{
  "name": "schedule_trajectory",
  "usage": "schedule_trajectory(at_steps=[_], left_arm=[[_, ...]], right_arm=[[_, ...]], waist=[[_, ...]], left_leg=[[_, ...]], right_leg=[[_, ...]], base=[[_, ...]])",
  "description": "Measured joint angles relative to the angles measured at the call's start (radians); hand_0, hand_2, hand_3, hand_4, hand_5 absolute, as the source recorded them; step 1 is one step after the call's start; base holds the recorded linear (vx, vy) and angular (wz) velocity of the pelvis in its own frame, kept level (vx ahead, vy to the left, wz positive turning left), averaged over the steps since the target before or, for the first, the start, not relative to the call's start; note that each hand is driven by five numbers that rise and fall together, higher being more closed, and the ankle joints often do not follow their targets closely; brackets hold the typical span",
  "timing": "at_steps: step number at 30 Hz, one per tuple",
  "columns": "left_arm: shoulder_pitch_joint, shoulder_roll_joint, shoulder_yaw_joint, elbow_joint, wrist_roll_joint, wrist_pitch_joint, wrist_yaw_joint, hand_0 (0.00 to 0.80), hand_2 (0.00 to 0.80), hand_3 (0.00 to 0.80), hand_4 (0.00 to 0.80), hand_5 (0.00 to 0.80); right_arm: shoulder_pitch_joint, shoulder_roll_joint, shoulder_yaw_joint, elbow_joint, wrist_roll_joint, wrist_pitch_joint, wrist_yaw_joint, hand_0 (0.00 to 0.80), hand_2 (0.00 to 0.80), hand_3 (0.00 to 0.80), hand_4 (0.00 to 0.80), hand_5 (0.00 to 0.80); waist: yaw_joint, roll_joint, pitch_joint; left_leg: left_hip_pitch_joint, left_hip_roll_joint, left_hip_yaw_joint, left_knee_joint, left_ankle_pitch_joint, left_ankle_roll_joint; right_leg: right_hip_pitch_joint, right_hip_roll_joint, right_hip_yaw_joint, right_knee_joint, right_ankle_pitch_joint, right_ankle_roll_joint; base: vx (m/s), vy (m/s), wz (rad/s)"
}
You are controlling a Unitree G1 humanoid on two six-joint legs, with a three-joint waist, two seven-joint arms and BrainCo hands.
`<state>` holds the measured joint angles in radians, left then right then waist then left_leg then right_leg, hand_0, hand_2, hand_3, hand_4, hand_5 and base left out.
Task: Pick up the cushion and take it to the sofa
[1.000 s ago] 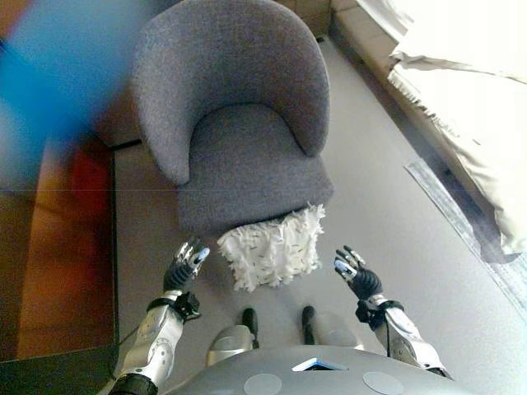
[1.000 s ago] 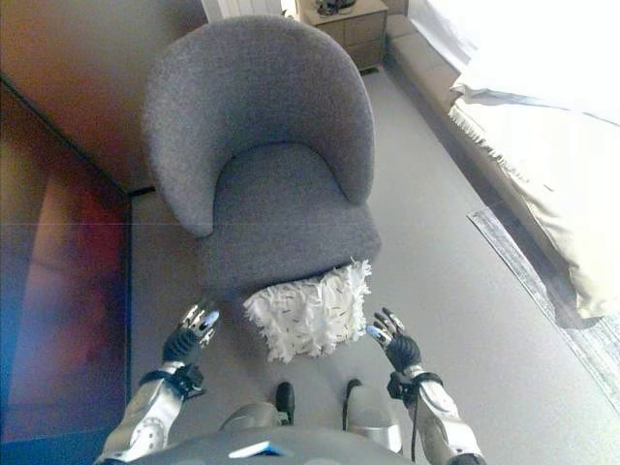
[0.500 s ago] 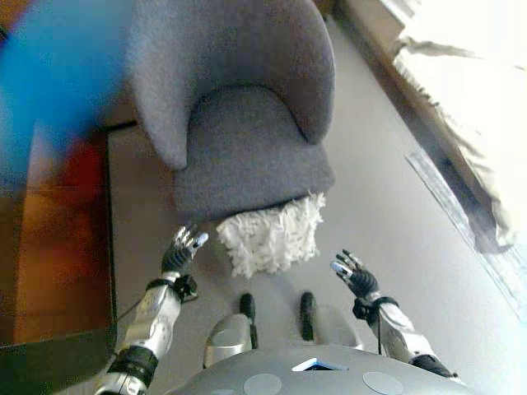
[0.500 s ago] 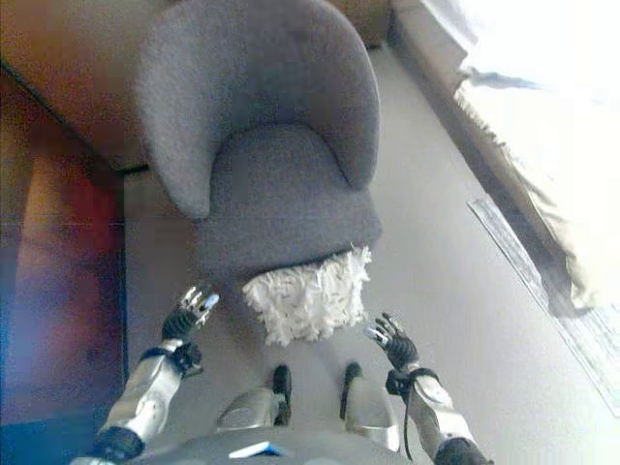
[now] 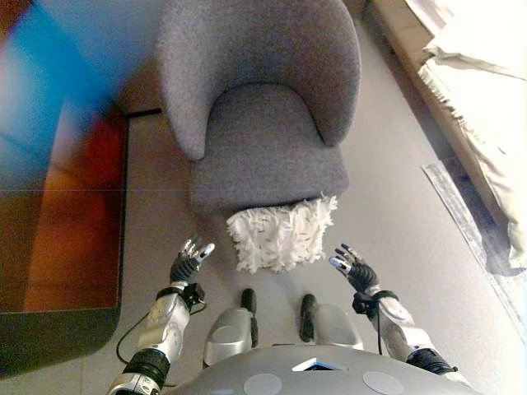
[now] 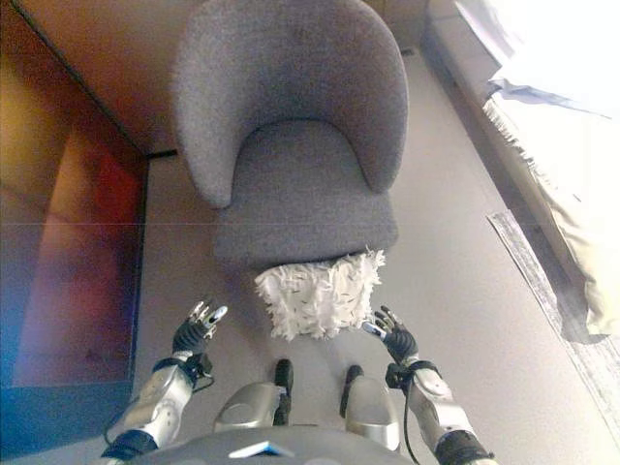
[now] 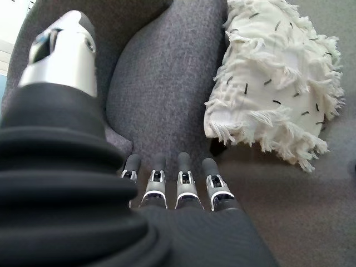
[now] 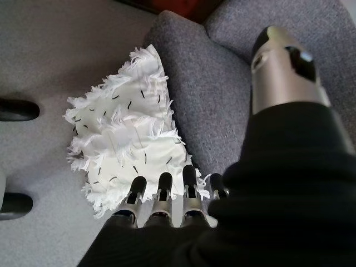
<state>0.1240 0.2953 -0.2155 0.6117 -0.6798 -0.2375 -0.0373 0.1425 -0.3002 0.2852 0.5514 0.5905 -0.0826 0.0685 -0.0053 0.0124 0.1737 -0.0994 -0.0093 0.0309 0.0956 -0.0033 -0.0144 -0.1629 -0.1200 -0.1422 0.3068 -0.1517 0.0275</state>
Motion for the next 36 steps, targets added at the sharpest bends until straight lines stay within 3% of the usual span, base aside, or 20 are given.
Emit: schedule_trajectory(at_steps=[3,7,11,13,14,17,19,22,25,29,34,36], left_arm=[[0.001,-0.001,-0.003,0.000,0.003,-0.007,-0.013,0.000,0.000,0.000,0.000,0.000],[-0.006,0.011,-0.001,0.002,0.020,-0.002,-0.031,0.000,0.000,0.000,0.000,0.000],[0.030,0.035,0.001,0.011,0.020,-0.001,-0.032,0.000,0.000,0.000,0.000,0.000],[0.033,0.035,0.001,0.033,0.020,-0.001,-0.032,0.000,0.000,0.000,0.000,0.000],[0.036,0.036,0.001,0.041,0.021,0.000,-0.032,0.000,0.000,0.000,0.000,0.000],[0.048,0.024,-0.001,0.041,0.030,0.002,-0.032,0.000,0.000,0.000,0.000,0.000],[0.056,0.018,-0.010,0.044,0.038,0.003,-0.028,0.000,0.000,0.000,0.000,0.000],[0.037,0.007,-0.020,0.072,0.038,0.002,-0.021,0.000,0.000,0.000,0.000,0.000],[-0.011,-0.012,-0.034,0.127,0.050,-0.004,-0.019,0.000,0.000,0.000,0.000,0.000],[-0.084,-0.014,-0.043,0.152,0.079,-0.025,-0.010,0.000,0.000,0.000,0.000,0.000],[-0.290,0.004,-0.147,0.226,0.077,-0.110,0.004,0.000,0.000,0.000,0.000,0.000],[-0.366,0.016,-0.155,0.222,0.077,-0.123,0.031,0.000,0.000,0.000,0.000,0.000]], right_arm=[[0.025,0.019,-0.001,-0.002,0.000,-0.002,-0.013,0.000,0.000,0.000,0.000,0.000],[0.049,0.024,-0.002,-0.001,0.000,-0.002,-0.016,0.000,0.000,0.000,0.000,0.000],[0.067,0.047,-0.002,0.000,0.001,-0.003,-0.010,0.000,0.000,0.000,0.000,0.000],[0.069,0.060,-0.001,0.009,0.001,-0.003,-0.004,0.000,0.000,0.000,0.000,0.000],[0.068,0.064,-0.001,0.013,0.001,-0.003,0.003,0.000,0.000,0.000,0.000,0.000],[0.067,0.054,-0.004,0.018,0.001,-0.002,0.010,0.000,0.000,0.000,0.000,0.000],[0.064,0.047,-0.004,0.024,0.001,-0.002,0.011,0.000,0.000,0.000,0.000,0.000],[0.035,0.048,0.001,0.042,0.000,-0.004,0.009,0.000,0.000,0.000,0.000,0.000],[0.012,0.046,-0.001,0.093,-0.002,-0.011,0.007,0.000,0.000,0.000,0.000,0.000],[-0.069,0.038,0.002,0.152,-0.014,-0.012,0.002,0.000,0.000,0.000,0.000,0.000],[-0.375,-0.044,0.017,0.390,0.001,-0.067,-0.015,0.000,0.000,0.000,0.000,0.000],[-0.493,-0.056,0.020,0.391,0.012,-0.069,-0.047,0.000,0.000,0.000,0.000,0.000]], waist=[[-0.005,-0.011,-0.007],[-0.006,0.006,-0.006],[-0.008,-0.011,-0.036],[-0.006,-0.035,-0.049],[-0.005,-0.045,-0.055],[-0.004,-0.040,-0.061],[-0.002,-0.025,-0.074],[-0.002,-0.027,-0.077],[-0.005,-0.024,-0.072],[-0.003,-0.020,-0.012],[0.025,0.028,0.125],[0.029,0.025,0.214]], left_leg=[[-0.002,-0.033,-0.001,0.021,-0.012,0.020],[0.052,-0.035,-0.006,0.018,-0.028,0.038],[0.052,-0.034,-0.003,0.001,-0.022,0.044],[0.054,-0.033,-0.006,0.001,-0.024,0.028],[0.054,-0.030,-0.007,0.002,-0.027,0.018],[0.059,0.000,-0.008,0.003,-0.033,-0.004],[0.070,0.041,-0.008,-0.015,-0.034,-0.026],[0.050,0.058,-0.006,-0.017,-0.033,-0.027],[0.017,0.061,-0.007,-0.002,-0.024,-0.047],[-0.074,0.050,-0.004,0.102,-0.039,-0.047],[-0.368,0.038,0.002,0.272,-0.056,-0.031],[-0.455,0.042,0.011,0.338,-0.054,-0.030]], right_leg=[[-0.016,-0.036,-0.001,0.060,-0.014,0.019],[-0.050,-0.058,0.016,0.214,0.014,0.013],[-0.033,-0.092,0.085,-0.011,0.038,0.040],[-0.010,-0.117,0.095,-0.091,0.086,0.087],[-0.003,-0.115,0.091,-0.105,0.130,0.105],[0.012,-0.085,0.076,-0.113,0.141,0.089],[0.043,-0.040,0.065,-0.173,0.161,0.066],[0.018,-0.026,0.050,-0.179,0.166,0.055],[-0.001,-0.025,0.041,-0.177,0.173,0.057],[-0.076,-0.052,0.020,-0.072,0.133,0.057],[-0.355,-0.080,0.019,0.086,0.116,0.050],[-0.446,-0.097,0.017,0.155,0.122,0.039]], base=[[-0.027,0.271,0.10],[0.083,0.084,0.03],[0.085,-0.079,-0.06],[0.103,-0.109,0.07],[0.120,-0.112,0.10],[0.095,-0.140,0.02],[0.035,-0.195,-0.09],[-0.026,-0.152,-0.06],[-0.043,-0.110,0.09],[-0.085,-0.029,0.28],[-0.335,0.090,0.10],[-0.143,0.012,0.03]])
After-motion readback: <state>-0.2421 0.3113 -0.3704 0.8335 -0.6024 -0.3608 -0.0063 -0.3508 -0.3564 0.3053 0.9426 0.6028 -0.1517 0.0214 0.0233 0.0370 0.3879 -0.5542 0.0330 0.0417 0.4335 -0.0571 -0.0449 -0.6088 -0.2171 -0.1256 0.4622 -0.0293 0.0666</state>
